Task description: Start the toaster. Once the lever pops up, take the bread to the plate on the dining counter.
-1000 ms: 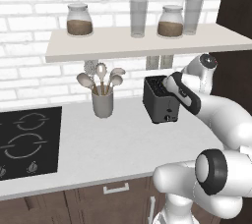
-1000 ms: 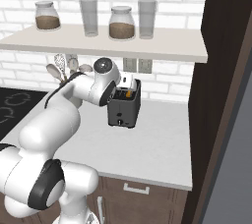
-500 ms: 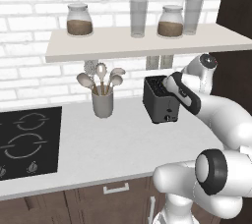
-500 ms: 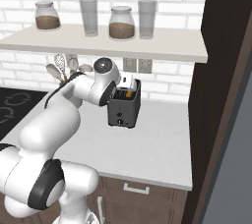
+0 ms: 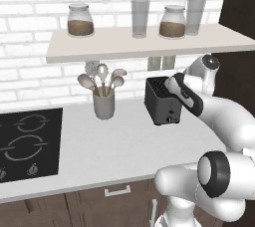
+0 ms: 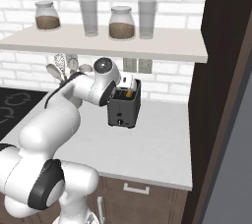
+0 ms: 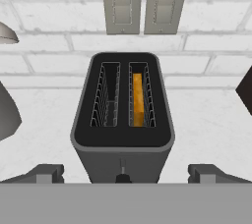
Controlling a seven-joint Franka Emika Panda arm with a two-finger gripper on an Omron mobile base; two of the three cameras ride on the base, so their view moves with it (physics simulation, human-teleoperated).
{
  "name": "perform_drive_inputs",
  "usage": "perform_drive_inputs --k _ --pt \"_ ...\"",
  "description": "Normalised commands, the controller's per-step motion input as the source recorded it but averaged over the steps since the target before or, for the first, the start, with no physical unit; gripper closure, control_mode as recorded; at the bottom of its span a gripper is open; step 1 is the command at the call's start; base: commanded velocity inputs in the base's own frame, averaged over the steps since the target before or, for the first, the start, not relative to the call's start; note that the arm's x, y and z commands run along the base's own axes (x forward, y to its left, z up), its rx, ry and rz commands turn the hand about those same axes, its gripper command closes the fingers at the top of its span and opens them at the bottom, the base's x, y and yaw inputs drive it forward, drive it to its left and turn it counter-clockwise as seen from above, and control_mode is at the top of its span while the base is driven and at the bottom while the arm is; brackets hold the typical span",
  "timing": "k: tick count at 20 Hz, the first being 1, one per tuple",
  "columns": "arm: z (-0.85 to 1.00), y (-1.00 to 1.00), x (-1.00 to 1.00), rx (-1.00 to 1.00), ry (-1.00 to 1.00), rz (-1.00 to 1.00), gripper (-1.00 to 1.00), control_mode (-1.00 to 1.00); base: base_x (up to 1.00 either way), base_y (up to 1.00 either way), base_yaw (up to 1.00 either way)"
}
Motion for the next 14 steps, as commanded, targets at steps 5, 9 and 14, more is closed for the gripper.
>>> perform_drive_inputs --k 5,9,14 --pt "0.0 0.0 0.0 0.0 0.0 0.0 -1.0 -1.0 0.0 0.0 0.0" --pt "0.0 0.0 0.0 0.0 0.0 0.0 -1.0 -1.0 0.0 0.0 0.0" --pt "0.0 0.0 0.0 0.0 0.0 0.0 -1.0 -1.0 0.0 0.0 0.0"
